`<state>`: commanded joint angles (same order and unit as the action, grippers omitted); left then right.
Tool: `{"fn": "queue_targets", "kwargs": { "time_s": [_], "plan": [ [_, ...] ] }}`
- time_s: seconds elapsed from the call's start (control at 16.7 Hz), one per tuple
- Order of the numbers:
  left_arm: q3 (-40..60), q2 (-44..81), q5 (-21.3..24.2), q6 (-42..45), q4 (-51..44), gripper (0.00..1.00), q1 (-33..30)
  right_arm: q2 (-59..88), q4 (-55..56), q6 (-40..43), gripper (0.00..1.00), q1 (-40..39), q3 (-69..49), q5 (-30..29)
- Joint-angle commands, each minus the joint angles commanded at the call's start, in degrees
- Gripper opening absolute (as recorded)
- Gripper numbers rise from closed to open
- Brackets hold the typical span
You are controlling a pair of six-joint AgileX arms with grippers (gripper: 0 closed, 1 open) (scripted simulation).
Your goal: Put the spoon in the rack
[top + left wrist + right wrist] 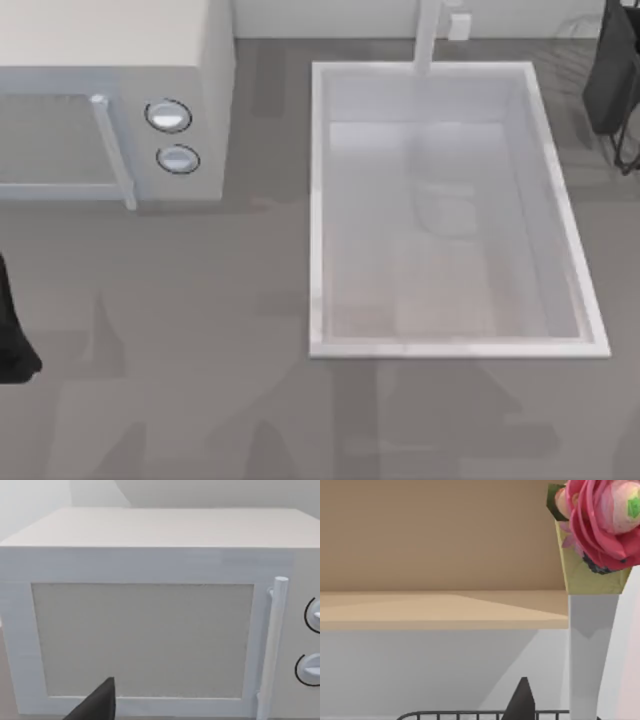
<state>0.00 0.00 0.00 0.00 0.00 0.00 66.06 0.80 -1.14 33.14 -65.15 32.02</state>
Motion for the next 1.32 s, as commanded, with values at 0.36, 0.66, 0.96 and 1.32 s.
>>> {"fn": "queue_targets", "kwargs": {
  "time_s": [0.36,0.66,0.96,1.32],
  "plan": [
    [0.0,0.0,0.0,0.0,0.0,1.00,0.0,21.0,26.1,0.4,0.00,-7.7,4.1,-8.1],
    [0.0,0.0,0.0,0.0,0.0,1.00,0.0,34.2,43.2,0.3,0.00,-14.0,8.1,-14.5],
    [0.0,0.0,0.0,0.0,0.0,1.00,0.0,36.9,46.4,0.2,0.00,-15.6,9.1,-16.1],
    [0.0,0.0,0.0,0.0,0.0,1.00,0.0,36.9,46.4,0.2,0.30,-15.6,9.1,-16.1]
  ]
}}
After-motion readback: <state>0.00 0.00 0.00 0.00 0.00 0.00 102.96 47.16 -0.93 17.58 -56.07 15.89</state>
